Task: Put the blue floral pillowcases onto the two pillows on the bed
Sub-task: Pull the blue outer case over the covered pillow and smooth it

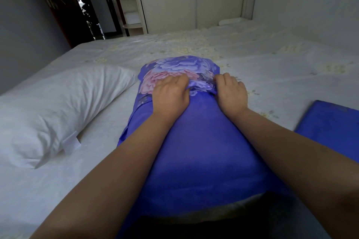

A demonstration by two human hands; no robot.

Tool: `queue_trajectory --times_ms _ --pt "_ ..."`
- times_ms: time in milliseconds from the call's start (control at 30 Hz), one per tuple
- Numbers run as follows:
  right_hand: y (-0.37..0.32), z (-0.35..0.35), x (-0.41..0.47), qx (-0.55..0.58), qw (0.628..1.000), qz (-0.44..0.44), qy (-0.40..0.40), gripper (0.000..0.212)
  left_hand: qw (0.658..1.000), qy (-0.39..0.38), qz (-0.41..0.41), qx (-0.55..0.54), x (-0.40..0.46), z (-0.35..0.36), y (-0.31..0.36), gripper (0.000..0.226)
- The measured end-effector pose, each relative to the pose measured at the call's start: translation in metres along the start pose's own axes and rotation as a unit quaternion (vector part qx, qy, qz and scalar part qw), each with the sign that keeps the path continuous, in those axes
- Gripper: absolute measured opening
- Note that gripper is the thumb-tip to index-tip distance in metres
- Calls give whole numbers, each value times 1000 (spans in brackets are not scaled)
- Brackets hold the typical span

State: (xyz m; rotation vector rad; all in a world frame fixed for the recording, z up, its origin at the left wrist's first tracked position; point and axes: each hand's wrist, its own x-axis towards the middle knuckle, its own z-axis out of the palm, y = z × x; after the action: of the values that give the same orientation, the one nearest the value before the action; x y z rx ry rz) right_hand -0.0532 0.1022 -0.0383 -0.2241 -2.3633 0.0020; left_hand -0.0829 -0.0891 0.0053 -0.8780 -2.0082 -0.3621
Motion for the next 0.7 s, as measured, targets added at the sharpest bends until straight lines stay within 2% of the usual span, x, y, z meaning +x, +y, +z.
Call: queue_trajectory --times_ms 33,100,167,200,233,300,367,433,500,567,633,700 --pt "2 0 2 -3 1000 25 -14 24 1000 9 5 -4 -1 1 1 10" --pt "8 3 5 52 980 170 -91 29 1000 19 23 -8 -3 0 5 16" --pt "16 5 3 143 918 327 -173 31 999 18 42 -9 -6 1 7 22" --pt "18 6 -1 173 894 369 -184 31 999 12 44 -5 -8 2 7 23" --pt "18 7 -8 185 889 379 -178 31 999 5 42 2 -11 3 6 21" --pt "17 8 -20 182 922 327 -98 30 999 -10 30 19 -15 7 4 10" --pt "13 1 -26 211 956 205 19 28 999 -20 18 31 -16 10 3 8" --pt "3 -10 -23 258 960 80 65 32 999 -21 17 25 -17 12 4 8" --pt "-13 -21 -16 302 952 47 7 47 1000 -10 18 12 -16 12 5 8" --pt "-26 -23 -6 266 959 60 -80 58 1000 3 26 -9 -17 11 2 8" --pt "-24 -17 0 185 969 103 -131 51 999 4 36 -18 -18 7 -1 6" --pt "-7 -8 -4 166 952 204 -157 37 999 -6 36 -16 -23 2 -3 5"
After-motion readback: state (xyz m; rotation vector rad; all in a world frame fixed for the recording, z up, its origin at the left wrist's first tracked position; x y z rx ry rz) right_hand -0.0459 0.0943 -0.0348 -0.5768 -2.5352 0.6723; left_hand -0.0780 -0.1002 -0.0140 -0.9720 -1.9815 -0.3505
